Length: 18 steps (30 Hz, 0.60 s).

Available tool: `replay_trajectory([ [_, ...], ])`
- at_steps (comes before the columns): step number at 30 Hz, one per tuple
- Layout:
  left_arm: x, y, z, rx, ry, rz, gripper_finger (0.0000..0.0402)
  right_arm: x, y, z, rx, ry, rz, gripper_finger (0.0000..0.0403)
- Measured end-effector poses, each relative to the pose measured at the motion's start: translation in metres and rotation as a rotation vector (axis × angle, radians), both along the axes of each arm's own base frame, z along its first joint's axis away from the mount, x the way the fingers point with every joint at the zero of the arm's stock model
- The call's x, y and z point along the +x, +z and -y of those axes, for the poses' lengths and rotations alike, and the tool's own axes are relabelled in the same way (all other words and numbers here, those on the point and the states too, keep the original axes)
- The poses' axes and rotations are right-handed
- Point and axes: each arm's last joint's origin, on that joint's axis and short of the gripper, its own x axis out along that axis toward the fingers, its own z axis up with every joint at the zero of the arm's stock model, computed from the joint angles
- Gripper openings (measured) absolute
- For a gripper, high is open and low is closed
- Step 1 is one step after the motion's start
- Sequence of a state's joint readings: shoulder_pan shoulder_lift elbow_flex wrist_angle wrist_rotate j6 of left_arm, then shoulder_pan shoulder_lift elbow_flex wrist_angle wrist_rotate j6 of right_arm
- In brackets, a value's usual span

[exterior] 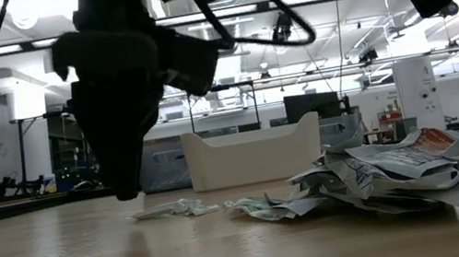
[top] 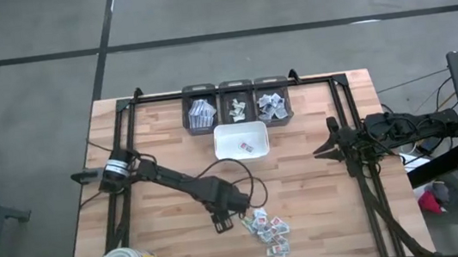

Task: Pick & Place First Aid Supplies
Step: Put the green band aid into the middle black bin

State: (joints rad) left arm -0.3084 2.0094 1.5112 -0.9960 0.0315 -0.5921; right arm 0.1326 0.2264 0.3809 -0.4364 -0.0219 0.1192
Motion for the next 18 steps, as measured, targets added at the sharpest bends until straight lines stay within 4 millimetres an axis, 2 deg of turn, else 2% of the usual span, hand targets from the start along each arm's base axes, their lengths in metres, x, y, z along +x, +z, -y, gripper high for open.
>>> replay_trajectory([
  [4, -0.0005, -0.0006, 0.0067, 0.031, -0.055, 0.032, 0.0181, 0.0000, 0.0000, 0.0000, 0.000, 0.000, 0.000, 0.0052],
  [13, -0.0021, -0.0023, 0.0050, 0.082, -0.032, 0.033, 0.0181, 0.0000, 0.0000, 0.0000, 0.000, -0.001, 0.000, 0.0052],
  [18, -0.0023, -0.0030, 0.0049, 0.086, -0.085, 0.033, 0.0181, 0.0000, 0.0000, 0.0000, 0.000, -0.001, 0.000, 0.0052],
])
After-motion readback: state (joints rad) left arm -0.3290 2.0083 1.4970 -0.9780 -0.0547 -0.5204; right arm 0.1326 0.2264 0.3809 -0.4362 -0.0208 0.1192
